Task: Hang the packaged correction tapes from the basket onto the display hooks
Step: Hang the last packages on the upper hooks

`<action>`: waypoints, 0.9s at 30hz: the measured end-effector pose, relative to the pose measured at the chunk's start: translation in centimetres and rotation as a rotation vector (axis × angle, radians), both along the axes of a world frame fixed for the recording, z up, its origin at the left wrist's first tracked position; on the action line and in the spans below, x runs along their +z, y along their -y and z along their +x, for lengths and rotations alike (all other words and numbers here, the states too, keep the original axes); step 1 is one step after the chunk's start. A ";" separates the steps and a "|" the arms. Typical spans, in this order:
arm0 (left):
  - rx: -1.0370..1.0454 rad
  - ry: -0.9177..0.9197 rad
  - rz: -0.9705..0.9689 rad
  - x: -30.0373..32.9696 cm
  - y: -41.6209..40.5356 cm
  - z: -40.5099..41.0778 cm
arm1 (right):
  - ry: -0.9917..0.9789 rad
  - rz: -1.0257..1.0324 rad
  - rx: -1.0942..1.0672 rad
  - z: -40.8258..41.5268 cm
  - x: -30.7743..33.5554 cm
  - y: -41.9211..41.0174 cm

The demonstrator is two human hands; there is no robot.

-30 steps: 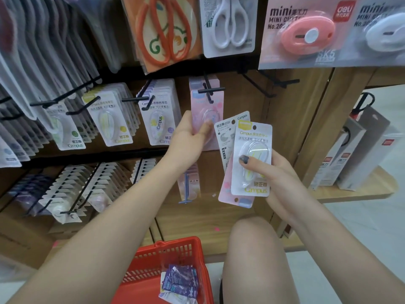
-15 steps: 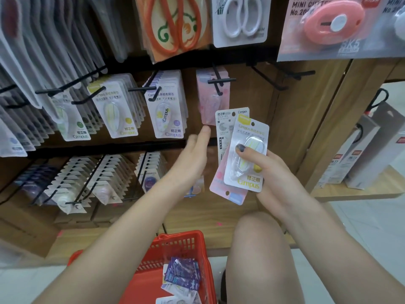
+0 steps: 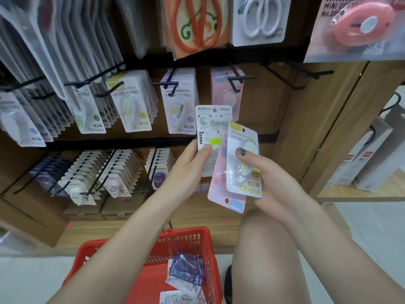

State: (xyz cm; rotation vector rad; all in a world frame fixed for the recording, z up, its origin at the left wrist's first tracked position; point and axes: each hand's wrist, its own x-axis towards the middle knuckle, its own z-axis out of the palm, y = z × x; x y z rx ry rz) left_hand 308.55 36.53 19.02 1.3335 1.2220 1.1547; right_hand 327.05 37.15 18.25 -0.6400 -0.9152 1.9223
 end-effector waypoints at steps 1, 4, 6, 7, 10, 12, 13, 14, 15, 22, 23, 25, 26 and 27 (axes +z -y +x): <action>0.011 0.007 0.000 0.0 0.0 -0.1 | -0.010 -0.020 -0.007 0.0 0.0 0.0; 0.043 0.021 0.005 -0.1 -0.1 -0.4 | 0.028 -0.025 -0.076 0.3 0.2 0.0; 0.048 -0.021 0.052 -0.1 -0.1 -0.8 | 0.035 -0.016 -0.113 0.8 0.5 0.0; 0.045 -0.065 0.093 -0.2 0.0 -1.1 | 0.013 -0.014 -0.123 1.1 0.8 0.1; 0.035 -0.267 0.238 -0.4 0.4 -1.0 | -0.049 0.005 -0.127 1.2 1.2 0.4; 0.025 -0.473 0.336 -0.7 0.5 -0.4 | -0.074 0.023 -0.096 0.7 1.1 0.8; 0.008 -0.535 0.361 -0.8 0.6 -0.2 | -0.076 0.028 -0.084 0.4 1.0 0.9; -0.012 -0.559 0.370 -0.7 0.7 -0.1 | -0.076 0.027 -0.077 0.2 0.8 1.1; -0.037 -0.547 0.362 -0.7 0.7 0.0 | -0.084 0.017 -0.072 0.1 0.7 1.2; -0.153 -0.329 0.200 -0.2 0.3 -0.9 | -0.197 -0.050 -0.018 0.2 0.3 1.2; -0.179 -0.253 0.160 0.0 0.3 -1.1 | -0.206 -0.047 -0.023 0.2 0.3 1.2; -0.210 -0.124 0.107 0.4 0.3 -1.5 | -0.220 -0.041 -0.036 0.3 0.3 1.1; -0.212 -0.074 0.098 0.5 0.2 -1.7 | -0.233 -0.045 -0.041 0.4 0.3 1.0; -0.206 -0.014 0.099 0.5 0.2 -1.8 | -0.236 -0.052 -0.048 0.4 0.4 1.1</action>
